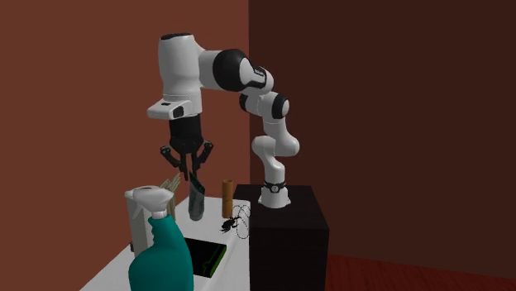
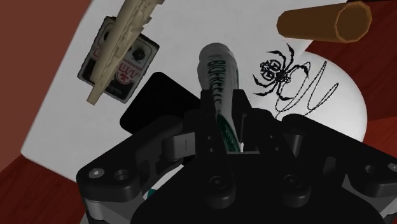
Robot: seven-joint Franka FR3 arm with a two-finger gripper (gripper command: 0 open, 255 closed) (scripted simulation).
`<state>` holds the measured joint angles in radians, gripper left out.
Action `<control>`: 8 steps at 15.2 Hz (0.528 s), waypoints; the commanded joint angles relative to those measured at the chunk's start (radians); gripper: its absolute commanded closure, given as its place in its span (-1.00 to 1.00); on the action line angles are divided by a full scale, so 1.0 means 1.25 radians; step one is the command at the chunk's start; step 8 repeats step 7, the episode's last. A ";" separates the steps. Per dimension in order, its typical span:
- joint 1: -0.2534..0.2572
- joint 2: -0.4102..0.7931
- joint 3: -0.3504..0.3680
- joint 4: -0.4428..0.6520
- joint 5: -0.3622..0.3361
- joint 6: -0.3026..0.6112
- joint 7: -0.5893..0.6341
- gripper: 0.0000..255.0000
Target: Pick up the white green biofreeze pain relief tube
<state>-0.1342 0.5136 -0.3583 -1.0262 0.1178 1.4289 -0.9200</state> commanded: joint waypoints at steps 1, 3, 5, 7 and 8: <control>-0.007 0.011 0.000 0.041 0.003 -0.030 -0.001 1.00; -0.016 0.028 0.001 0.092 0.009 -0.064 -0.002 1.00; -0.028 0.051 0.003 0.153 0.015 -0.102 -0.002 1.00; -0.029 0.053 0.003 0.158 0.016 -0.105 -0.002 1.00; -0.029 0.053 0.003 0.158 0.016 -0.105 -0.002 1.00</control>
